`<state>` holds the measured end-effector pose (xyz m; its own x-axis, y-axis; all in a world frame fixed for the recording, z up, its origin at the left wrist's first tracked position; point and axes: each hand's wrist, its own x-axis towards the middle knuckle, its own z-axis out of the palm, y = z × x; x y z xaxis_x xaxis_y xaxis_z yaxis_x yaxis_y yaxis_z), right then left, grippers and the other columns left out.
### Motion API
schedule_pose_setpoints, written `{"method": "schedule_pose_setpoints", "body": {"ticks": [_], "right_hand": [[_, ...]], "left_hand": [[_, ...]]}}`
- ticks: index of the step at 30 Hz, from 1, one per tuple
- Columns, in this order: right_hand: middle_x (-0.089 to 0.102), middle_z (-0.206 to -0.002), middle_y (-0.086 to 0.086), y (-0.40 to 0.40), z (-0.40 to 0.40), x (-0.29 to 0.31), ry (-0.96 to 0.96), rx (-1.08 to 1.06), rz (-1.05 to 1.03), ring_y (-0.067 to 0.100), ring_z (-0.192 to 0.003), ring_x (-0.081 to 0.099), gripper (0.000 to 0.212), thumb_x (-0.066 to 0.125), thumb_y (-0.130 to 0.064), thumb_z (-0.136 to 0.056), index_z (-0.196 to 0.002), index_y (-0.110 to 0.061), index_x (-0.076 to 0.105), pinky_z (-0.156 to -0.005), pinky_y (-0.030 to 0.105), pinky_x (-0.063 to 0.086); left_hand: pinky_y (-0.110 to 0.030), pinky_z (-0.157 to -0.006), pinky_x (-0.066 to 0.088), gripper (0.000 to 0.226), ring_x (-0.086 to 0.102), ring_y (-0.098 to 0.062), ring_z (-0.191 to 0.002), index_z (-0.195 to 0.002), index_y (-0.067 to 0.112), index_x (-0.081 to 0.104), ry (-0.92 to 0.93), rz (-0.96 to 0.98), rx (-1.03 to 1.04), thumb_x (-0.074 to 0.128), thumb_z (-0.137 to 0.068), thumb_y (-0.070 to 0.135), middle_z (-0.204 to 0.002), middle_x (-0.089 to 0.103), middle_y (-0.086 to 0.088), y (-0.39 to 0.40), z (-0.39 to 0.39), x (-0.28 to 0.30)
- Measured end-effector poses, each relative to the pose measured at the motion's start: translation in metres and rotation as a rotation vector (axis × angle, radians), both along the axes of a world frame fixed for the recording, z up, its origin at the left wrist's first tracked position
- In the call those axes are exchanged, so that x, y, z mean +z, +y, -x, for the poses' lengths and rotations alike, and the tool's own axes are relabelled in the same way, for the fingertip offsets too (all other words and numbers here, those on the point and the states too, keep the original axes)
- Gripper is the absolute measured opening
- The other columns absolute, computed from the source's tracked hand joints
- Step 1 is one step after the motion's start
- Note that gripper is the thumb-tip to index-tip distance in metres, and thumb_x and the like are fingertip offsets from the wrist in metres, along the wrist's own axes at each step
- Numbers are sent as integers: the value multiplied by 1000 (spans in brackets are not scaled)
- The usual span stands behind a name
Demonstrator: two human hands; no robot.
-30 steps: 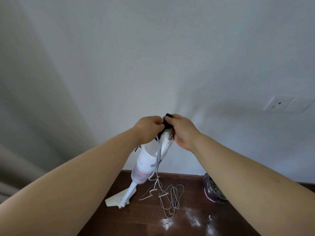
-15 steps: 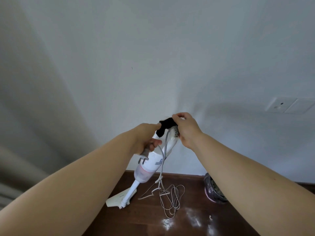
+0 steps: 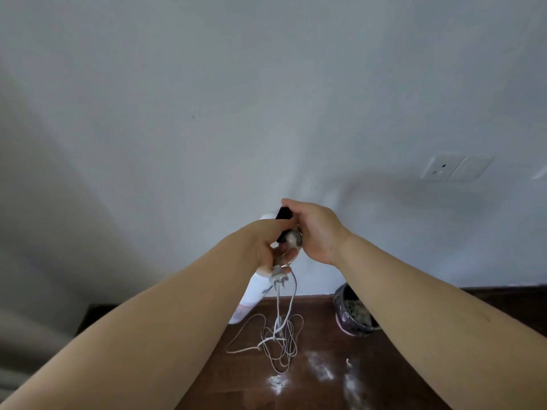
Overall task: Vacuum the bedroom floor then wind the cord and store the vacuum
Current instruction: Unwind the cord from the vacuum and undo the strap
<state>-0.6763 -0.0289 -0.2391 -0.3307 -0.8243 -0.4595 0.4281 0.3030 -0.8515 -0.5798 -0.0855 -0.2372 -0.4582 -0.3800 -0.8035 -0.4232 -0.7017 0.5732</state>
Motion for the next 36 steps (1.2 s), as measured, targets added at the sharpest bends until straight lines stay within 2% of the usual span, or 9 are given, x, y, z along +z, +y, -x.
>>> {"method": "schedule_pose_setpoints", "body": {"ticks": [3,6,8,13,16,20,23,27,36], "right_hand": [[60,-92,8,10,9,-1,29,8,-27,21,-76,59,19,51,-21,-94,-105,-10,61,-66,29,49],[59,-119,4,19,14,-9,409,-111,-157,23,-104,57,38,45,-10,-89,-124,-21,55,-95,38,48],[57,-111,9,30,15,-10,540,-303,-275,25,-92,57,32,46,-7,-86,-116,-15,51,-91,43,53],[60,-86,20,61,-3,2,18,133,-437,32,-80,61,7,60,-6,-89,-90,0,56,-76,38,56],[66,-82,19,63,-2,-8,-33,109,-375,27,-76,63,3,57,1,-90,-90,3,59,-73,32,56],[63,-62,8,72,25,-8,-36,26,-436,13,-54,46,21,48,-11,-97,-78,-6,53,-51,20,41],[56,-64,9,88,60,-5,96,-12,-513,9,-47,39,32,52,-22,-99,-71,-6,52,-46,17,33],[57,-67,6,115,112,-6,156,-119,-415,9,-50,39,32,60,-29,-94,-71,-8,56,-40,14,35],[57,-74,6,174,236,-24,176,-41,-247,11,-62,50,21,66,11,-81,-79,-9,58,-57,20,44]], "left_hand": [[-28,-75,44,28,53,-11,-49,-71,16,55,-26,-72,36,67,-87,35,-49,51,4,6,9,-6],[-20,-71,41,34,50,-7,-41,-62,13,52,-12,-114,66,69,-86,30,-49,52,4,11,15,-9],[-12,-77,45,37,46,-6,-36,-60,8,53,31,-128,164,73,-85,25,-49,54,-1,11,19,-9],[-22,-69,39,35,47,-6,-44,-64,15,54,0,-10,115,69,-88,35,-36,48,7,21,30,-13],[-28,-69,38,26,50,-8,-37,-78,19,54,-84,175,-26,62,-92,40,-27,44,10,33,35,-11],[-19,-20,27,40,39,-8,-17,-64,6,39,15,328,-25,53,-100,17,-18,34,3,52,36,-3],[-27,-58,43,29,53,-16,-57,-69,7,51,-13,321,59,62,-94,16,-51,54,-4,57,57,-23],[-22,-49,42,6,46,-15,-58,-87,4,59,-20,329,206,57,-91,1,-68,48,-3,74,78,-34],[-31,-75,43,45,59,-29,-97,-131,22,36,-185,611,303,55,-91,14,-123,60,-8,162,148,-60]]}}
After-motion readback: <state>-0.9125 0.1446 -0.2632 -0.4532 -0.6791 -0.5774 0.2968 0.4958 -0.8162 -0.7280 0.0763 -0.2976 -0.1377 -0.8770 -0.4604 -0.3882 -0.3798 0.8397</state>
